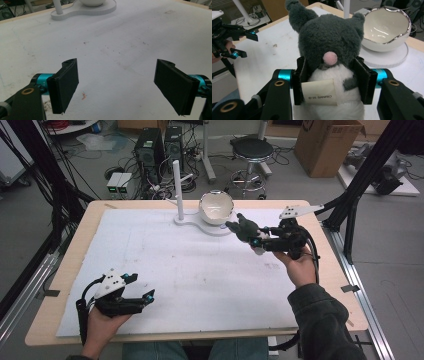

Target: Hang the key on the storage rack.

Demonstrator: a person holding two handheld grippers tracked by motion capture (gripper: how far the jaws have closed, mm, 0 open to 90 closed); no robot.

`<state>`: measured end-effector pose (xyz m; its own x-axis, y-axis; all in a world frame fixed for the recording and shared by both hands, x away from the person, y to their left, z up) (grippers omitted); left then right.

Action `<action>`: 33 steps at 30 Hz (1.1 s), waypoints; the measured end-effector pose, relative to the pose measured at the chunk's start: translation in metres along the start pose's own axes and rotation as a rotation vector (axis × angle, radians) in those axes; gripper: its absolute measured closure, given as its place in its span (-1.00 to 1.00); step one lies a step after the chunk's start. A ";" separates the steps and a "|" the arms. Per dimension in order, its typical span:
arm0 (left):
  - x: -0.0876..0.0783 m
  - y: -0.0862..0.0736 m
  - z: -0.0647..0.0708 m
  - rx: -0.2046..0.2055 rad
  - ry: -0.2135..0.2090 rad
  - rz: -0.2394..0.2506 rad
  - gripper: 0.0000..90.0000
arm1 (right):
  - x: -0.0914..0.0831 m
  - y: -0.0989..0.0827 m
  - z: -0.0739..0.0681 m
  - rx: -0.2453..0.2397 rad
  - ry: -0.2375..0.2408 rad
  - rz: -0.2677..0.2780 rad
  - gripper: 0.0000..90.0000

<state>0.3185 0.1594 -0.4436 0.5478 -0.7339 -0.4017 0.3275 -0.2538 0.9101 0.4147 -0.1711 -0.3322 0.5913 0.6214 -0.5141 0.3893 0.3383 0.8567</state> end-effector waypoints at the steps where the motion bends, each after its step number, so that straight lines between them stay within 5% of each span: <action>1: 0.000 0.000 0.000 0.003 0.000 -0.003 -0.55 | 0.001 0.003 -0.001 -0.004 0.001 -0.002 0.14; 15: -0.001 0.000 -0.001 0.005 0.001 0.000 -0.55 | 0.023 0.038 -0.008 -0.001 0.044 0.007 0.14; 33: -0.003 0.000 -0.002 0.006 0.003 0.005 -0.55 | 0.053 0.079 -0.015 -0.030 0.030 0.017 0.14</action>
<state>0.3183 0.1627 -0.4429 0.5518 -0.7330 -0.3978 0.3203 -0.2542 0.9126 0.4660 -0.1010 -0.2912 0.5758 0.6478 -0.4987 0.3579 0.3487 0.8662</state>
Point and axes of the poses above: each handheld gripper's, and its own axes: x roughly forward along the jaws, y roughly out of its top, z roughly to its right, the point moved 10 cm from there along x, roughly forward along the jaws, and after that the axes turned 12 degrees about -y, right-handed, at the moved point
